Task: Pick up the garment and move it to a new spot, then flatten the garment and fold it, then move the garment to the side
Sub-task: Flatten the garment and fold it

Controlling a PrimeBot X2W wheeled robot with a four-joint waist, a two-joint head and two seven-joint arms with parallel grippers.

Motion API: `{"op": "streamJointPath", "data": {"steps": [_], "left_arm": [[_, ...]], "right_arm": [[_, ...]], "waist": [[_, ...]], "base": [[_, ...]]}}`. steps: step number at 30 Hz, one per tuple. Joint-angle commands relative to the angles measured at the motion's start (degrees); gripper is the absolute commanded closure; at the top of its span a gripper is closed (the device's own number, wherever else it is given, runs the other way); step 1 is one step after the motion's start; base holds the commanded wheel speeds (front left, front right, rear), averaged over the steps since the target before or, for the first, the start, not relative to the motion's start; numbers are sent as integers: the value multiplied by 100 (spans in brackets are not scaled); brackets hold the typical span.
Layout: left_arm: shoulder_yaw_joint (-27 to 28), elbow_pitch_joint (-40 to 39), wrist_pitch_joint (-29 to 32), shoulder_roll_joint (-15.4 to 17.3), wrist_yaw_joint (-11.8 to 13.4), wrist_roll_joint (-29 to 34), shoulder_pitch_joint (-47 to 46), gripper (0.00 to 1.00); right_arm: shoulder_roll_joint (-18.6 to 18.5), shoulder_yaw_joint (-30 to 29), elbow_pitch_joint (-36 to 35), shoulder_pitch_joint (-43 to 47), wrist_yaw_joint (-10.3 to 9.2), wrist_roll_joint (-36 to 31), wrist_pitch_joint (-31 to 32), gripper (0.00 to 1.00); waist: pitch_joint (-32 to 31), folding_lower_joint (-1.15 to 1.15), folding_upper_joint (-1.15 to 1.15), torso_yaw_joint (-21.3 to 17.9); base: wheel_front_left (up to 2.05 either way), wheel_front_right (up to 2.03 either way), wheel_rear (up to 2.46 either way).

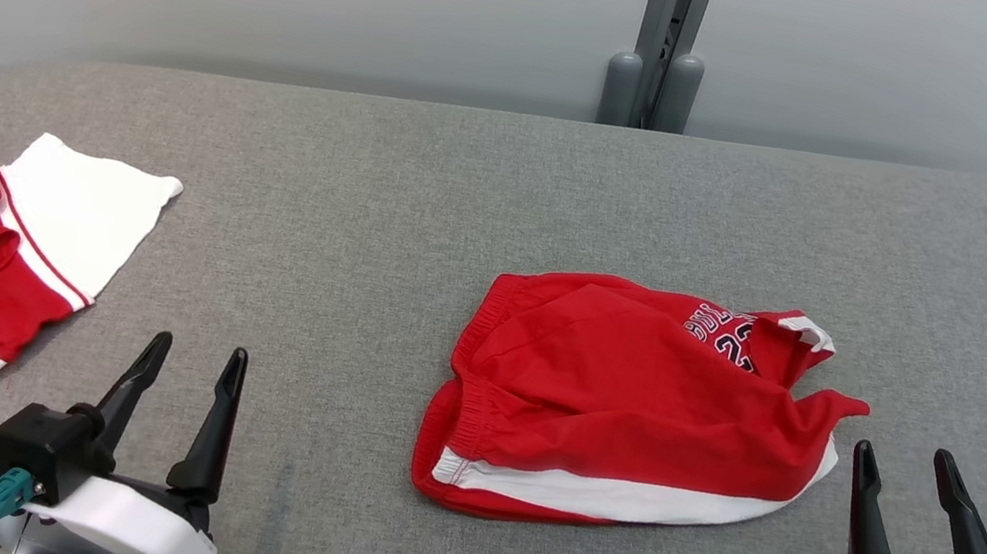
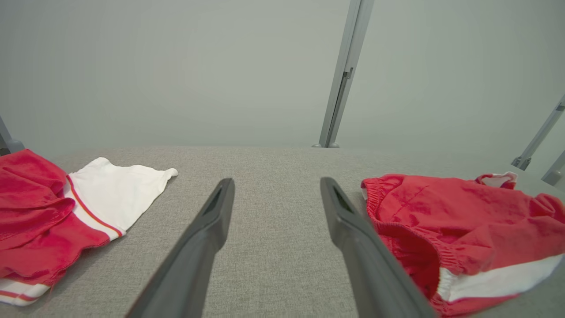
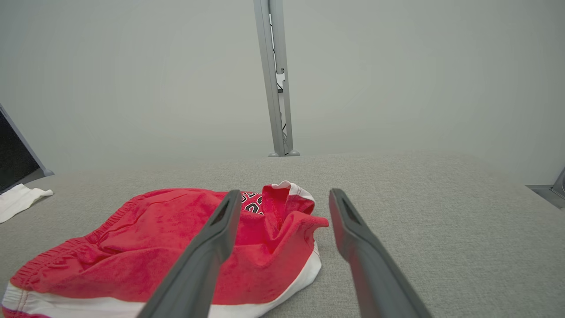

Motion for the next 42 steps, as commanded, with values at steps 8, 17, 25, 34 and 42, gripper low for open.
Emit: {"op": "streamJointPath", "data": {"steps": [8,17,25,34,42], "left_arm": [[-23,-149,66,61,80,-36,75,0],[-55,-202,97,89,124,-37,68,0],[-115,-225,106,107,90,-44,-67,0],[-238,-234,101,80,-2,-25,-357,0],[-315,-154,30,45,-76,-10,-616,0]], "right_arm": [[1,-59,-57,93,1,32,75,0],[4,-69,-17,49,1,76,86,0],[-13,-380,315,-61,1,35,63,0],[-322,-566,1292,-629,1,118,9,0],[-494,-65,2532,-1462,1,353,46,0]], "waist": [[-20,0,0,13],[-22,0,0,27],[64,0,0,71],[372,0,0,257],[750,0,0,427]], "base": [[0,0,0],[0,0,0],[0,0,0],[0,0,0],[0,0,0]]}}
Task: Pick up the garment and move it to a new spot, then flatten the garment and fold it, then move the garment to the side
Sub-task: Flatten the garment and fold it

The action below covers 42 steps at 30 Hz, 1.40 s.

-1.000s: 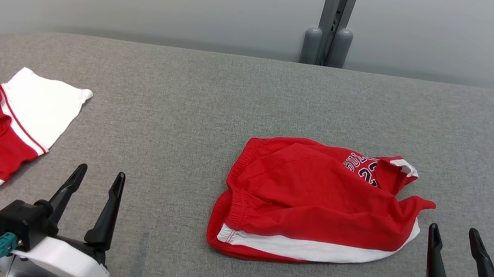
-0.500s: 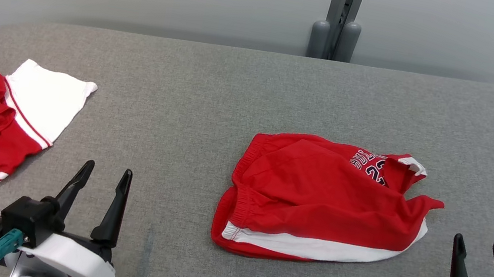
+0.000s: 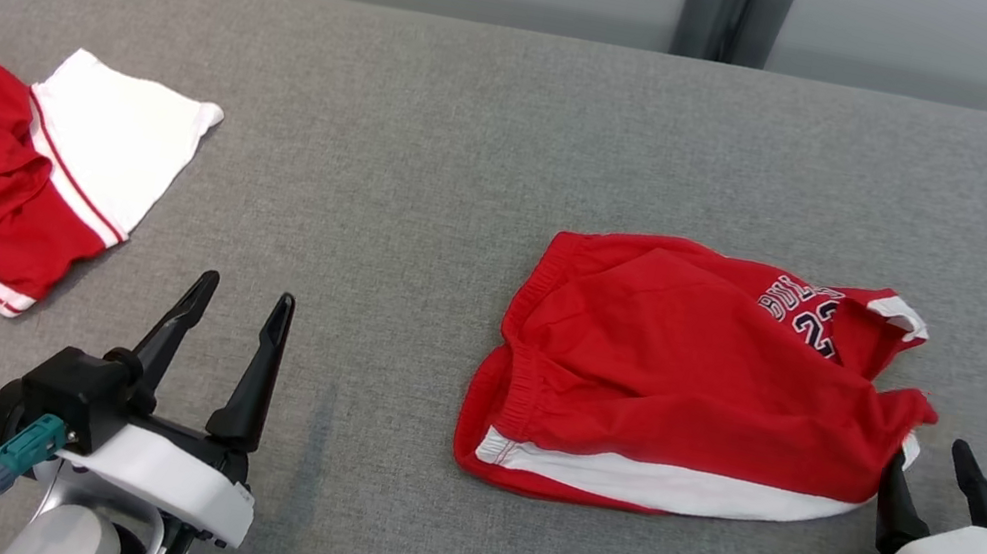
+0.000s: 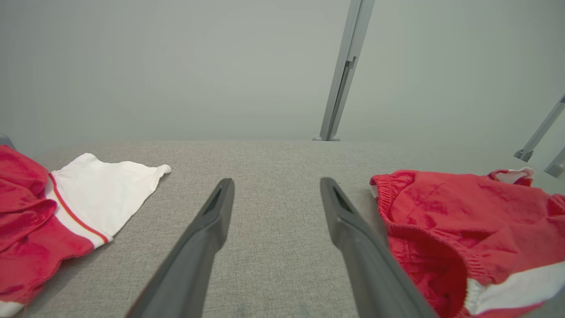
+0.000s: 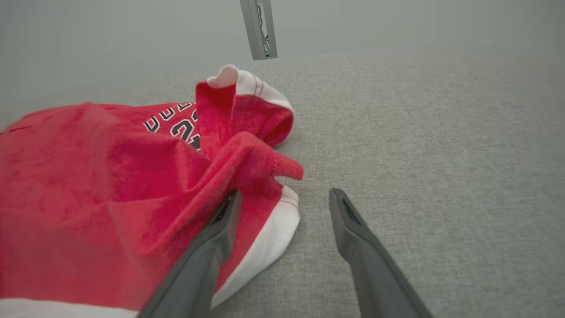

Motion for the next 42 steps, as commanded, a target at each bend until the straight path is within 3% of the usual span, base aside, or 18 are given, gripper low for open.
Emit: {"op": "streamJointPath", "data": {"steps": [1,6,7,9,19,31,32,33,42], "left_arm": [[-4,37,-52,0,-39,32,-137,0],[-34,132,-116,-48,-72,16,-250,0],[-40,151,-124,-55,-80,14,-257,0],[-44,190,-147,-67,-68,10,-267,0],[-87,287,-208,-91,-92,11,-354,0],[-136,353,-236,-69,-122,-10,-352,0],[-140,358,-239,-68,-123,-11,-358,0],[-146,363,-242,-65,-125,-14,-361,0],[-149,376,-255,-32,-81,-59,-239,0]], "right_arm": [[-74,49,271,-150,1,80,29,0],[-109,248,856,-433,1,246,3,0],[-98,294,953,-458,1,304,22,19],[-92,396,1109,-501,1,397,-10,100],[-97,30,1251,-281,-7,851,-463,100],[360,-1014,731,475,-7,1052,-686,100],[392,-1049,689,499,-7,1099,-677,76],[414,-1058,648,535,-7,1145,-681,3],[433,-1036,-269,858,1,758,-806,0]], "waist": [[120,0,0,87],[237,0,0,126],[252,0,0,123],[275,0,0,104],[286,0,0,-25],[239,0,0,-150],[234,0,0,-151],[229,0,0,-151],[102,0,0,-189]], "base": [[0,0,0],[0,0,0],[0,0,0],[0,0,0],[0,0,0],[0,0,0],[0,0,0],[0,0,0],[0,0,0]]}}
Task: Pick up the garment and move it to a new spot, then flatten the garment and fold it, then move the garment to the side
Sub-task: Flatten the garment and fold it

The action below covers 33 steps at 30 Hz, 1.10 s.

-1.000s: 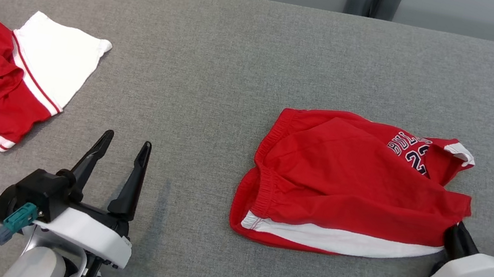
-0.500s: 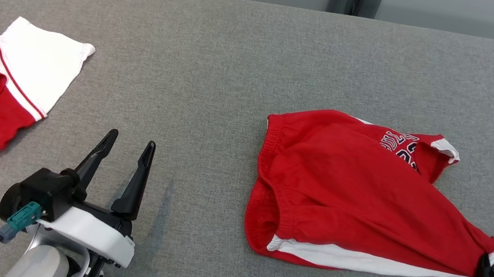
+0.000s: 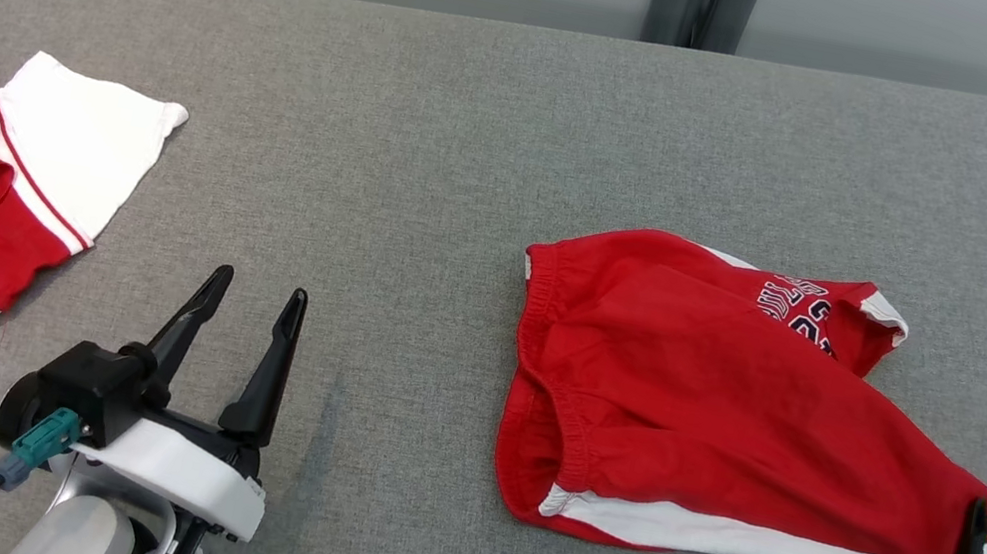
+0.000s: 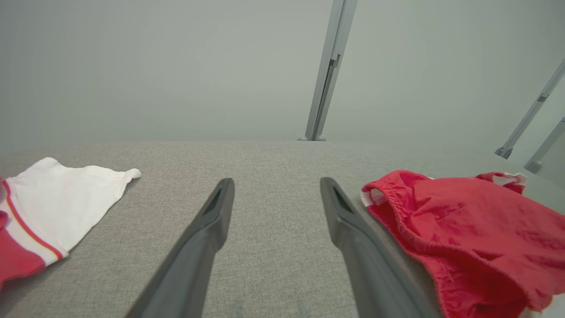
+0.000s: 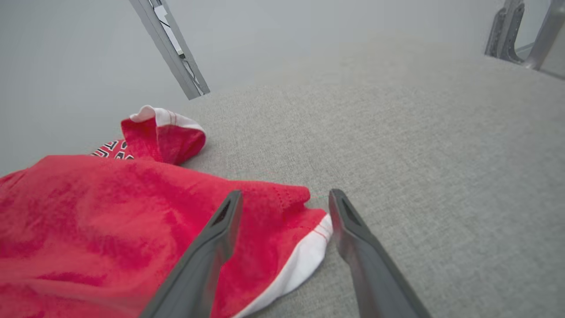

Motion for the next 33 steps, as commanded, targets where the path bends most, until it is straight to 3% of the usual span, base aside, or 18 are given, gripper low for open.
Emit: {"op": "streamJointPath", "data": {"steps": [1,8,14,33], "left_arm": [[13,-6,-28,29,24,-21,65,0],[56,-78,-34,55,134,-36,211,0],[81,-110,-51,68,202,-54,360,0],[55,-322,42,183,352,-56,470,0]], "right_arm": [[-29,-18,-242,66,1,-187,-43,0],[-28,274,-1376,113,1,-967,153,0],[-28,488,-1907,240,1,-1169,432,0],[-27,622,-2173,517,1,-952,615,0]], "waist": [[-36,0,0,-13],[-199,0,0,2],[-397,0,0,107],[-528,0,0,190]], "base": [[0,0,0],[0,0,0],[0,0,0],[0,0,0]]}}
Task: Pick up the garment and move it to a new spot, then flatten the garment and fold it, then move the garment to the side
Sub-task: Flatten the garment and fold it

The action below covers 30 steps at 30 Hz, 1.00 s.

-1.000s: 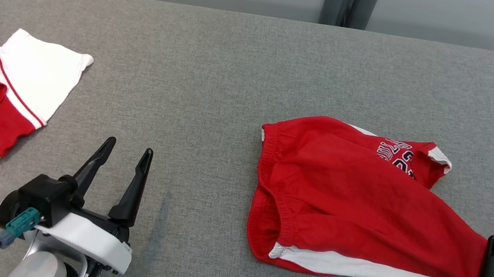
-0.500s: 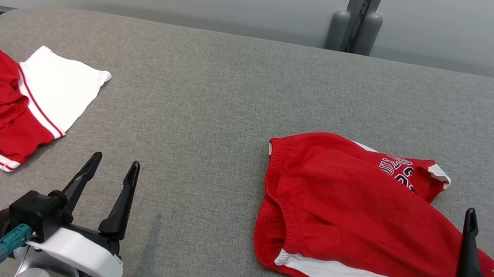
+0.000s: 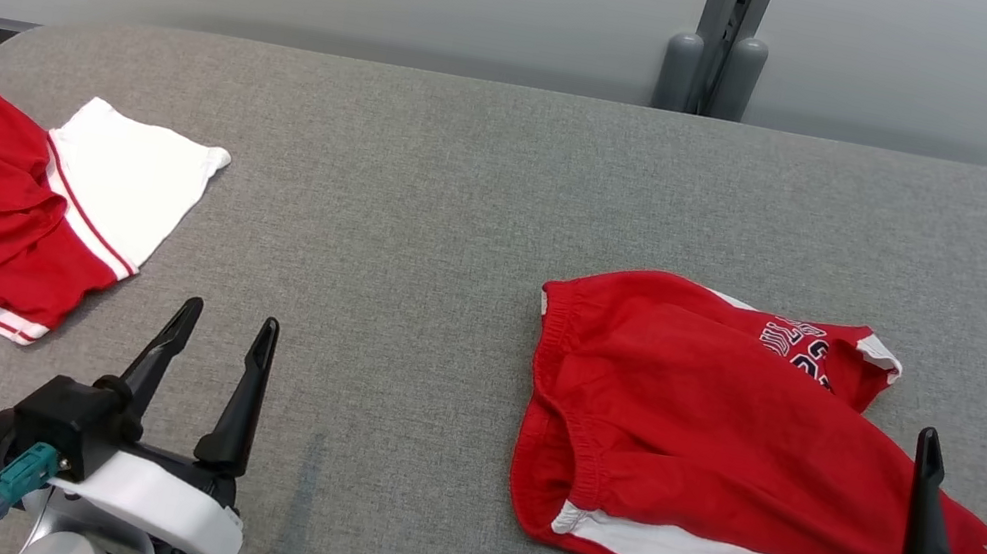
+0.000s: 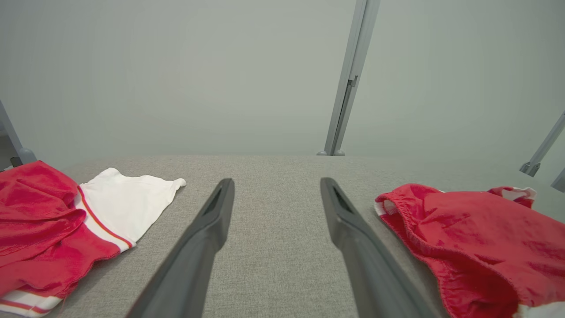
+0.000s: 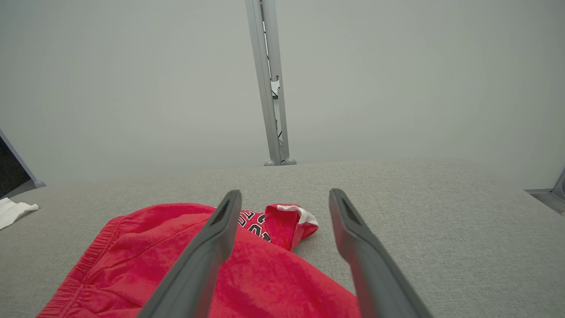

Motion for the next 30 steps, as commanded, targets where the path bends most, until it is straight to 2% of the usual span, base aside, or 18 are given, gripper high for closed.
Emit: {"op": "streamJointPath", "data": {"steps": [1,9,20,25,30], "left_arm": [[1,-16,3,40,18,16,7,0],[-454,-267,255,136,-47,479,-406,0],[-1779,-685,1311,-173,-719,455,-365,0],[-2143,-483,1744,-210,-877,318,-524,0],[-2308,-201,1922,-243,-937,214,-702,0]], "right_arm": [[-27,-3,-10,36,1,36,-3,0],[-27,20,-32,-18,1,75,11,0],[-27,72,-22,-87,1,146,11,0],[-26,23,4,-142,1,130,-1,0],[-27,-12,53,-186,1,147,-18,0]], "waist": [[5,0,0,3],[162,0,0,3],[504,0,0,-267],[669,0,0,-382],[784,0,0,-536]], "base": [[0,0,0],[0,0,0],[0,0,0],[0,0,0],[0,0,0]]}}
